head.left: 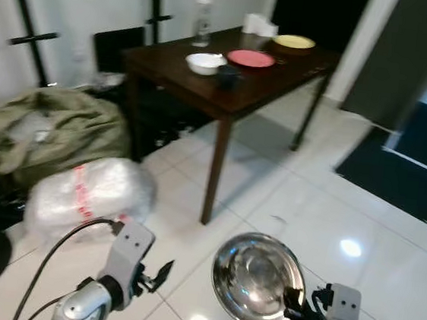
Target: Setting the table
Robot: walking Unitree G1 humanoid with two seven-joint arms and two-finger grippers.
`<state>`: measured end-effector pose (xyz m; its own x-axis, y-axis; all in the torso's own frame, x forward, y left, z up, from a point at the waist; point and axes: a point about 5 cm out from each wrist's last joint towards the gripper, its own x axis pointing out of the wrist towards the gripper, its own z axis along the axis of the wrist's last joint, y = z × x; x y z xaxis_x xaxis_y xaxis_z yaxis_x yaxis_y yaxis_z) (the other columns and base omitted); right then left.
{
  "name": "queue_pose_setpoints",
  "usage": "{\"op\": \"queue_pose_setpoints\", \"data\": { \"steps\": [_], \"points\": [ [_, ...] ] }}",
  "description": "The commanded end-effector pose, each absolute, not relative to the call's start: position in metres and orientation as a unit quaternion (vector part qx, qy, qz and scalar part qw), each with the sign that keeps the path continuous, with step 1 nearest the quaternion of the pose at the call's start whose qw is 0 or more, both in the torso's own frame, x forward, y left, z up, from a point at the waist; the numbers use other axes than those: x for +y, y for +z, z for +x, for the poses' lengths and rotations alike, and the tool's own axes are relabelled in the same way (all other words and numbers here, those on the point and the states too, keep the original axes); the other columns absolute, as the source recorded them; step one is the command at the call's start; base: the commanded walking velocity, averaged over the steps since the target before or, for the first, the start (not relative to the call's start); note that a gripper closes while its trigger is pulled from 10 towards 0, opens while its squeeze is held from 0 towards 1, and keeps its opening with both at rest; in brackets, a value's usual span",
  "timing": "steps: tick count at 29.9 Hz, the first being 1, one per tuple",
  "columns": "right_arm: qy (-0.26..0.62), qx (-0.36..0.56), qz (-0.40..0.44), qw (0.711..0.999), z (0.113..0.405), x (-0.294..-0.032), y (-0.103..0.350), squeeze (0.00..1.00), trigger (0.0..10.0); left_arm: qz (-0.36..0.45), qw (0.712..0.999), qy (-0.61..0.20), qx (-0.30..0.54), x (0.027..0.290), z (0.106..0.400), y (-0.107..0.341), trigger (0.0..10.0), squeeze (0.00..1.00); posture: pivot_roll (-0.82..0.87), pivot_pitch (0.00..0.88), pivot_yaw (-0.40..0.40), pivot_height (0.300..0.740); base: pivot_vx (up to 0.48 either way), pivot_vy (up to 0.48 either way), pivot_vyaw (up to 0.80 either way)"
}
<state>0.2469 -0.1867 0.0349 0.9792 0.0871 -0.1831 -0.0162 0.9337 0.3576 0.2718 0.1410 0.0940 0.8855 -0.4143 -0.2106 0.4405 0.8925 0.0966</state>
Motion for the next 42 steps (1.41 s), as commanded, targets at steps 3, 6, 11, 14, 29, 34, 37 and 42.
{"op": "queue_pose_setpoints", "data": {
  "steps": [3, 6, 11, 14, 29, 34, 37, 42],
  "points": [
    [0.023, 0.103, 0.18, 0.978, 0.2442, -0.1894, 0.0326, 0.0, 10.0, 0.069, 0.967, -0.221, 0.106, 0.1402, 0.2699, 0.0878, 10.0, 0.0, 0.02, 0.071, 0.074, 0.74, 0.0, 0.0, -0.78],
    [0.023, 0.103, 0.18, 0.978, 0.2443, -0.1893, 0.0328, 0.0, 10.0, 0.068, 0.967, -0.221, 0.106, 0.14, 0.27, 0.0879, 10.0, 0.0, 0.02, 0.072, 0.072, 0.74, 0.0, 0.0, -0.78],
    [0.024, 0.102, 0.181, 0.978, 0.2446, -0.1893, 0.0331, 0.0, 10.0, 0.068, 0.968, -0.22, 0.104, 0.1403, 0.2714, 0.088, 10.0, 0.0, 0.02, 0.075, 0.072, 0.74, 0.0, 0.0, -0.78],
    [0.024, 0.103, 0.181, 0.978, 0.2445, -0.1891, 0.0329, 0.0, 10.0, 0.068, 0.968, -0.22, 0.104, 0.1404, 0.2715, 0.088, 10.0, 0.0, 0.02, 0.075, 0.072, 0.74, 0.0, 0.0, -0.78],
    [0.023, 0.099, 0.178, 0.979, 0.2445, -0.1889, 0.0339, 0.0, 10.0, 0.069, 0.97, -0.221, 0.077, 0.1387, 0.2747, 0.0917, 10.0, 0.0, 0.02, 0.078, 0.069, 0.74, 0.031, 0.0, -0.78],
    [0.032, 0.091, 0.164, 0.982, 0.2471, -0.186, 0.0371, 0.0, 10.0, 0.073, 0.971, -0.217, 0.065, 0.1375, 0.2765, 0.0936, 10.0, 0.0, 0.02, 0.079, 0.067, 0.74, 0.48, 0.0, -0.3],
    [0.035, 0.091, 0.16, 0.982, 0.2478, -0.1848, 0.0377, 0.0, 10.0, 0.073, 0.971, -0.217, 0.064, 0.1372, 0.2769, 0.0939, 10.0, 0.0, 0.02, 0.079, 0.067, 0.74, 0.48, 0.0, 0.0],
    [0.042, 0.087, 0.16, 0.982, 0.2505, -0.1811, 0.0391, 0.0, 10.0, 0.072, 0.971, -0.22, 0.06, 0.1363, 0.2776, 0.0947, 10.0, 0.0, 0.02, 0.078, 0.066, 0.74, 0.48, 0.0, 0.0]
  ]
}}
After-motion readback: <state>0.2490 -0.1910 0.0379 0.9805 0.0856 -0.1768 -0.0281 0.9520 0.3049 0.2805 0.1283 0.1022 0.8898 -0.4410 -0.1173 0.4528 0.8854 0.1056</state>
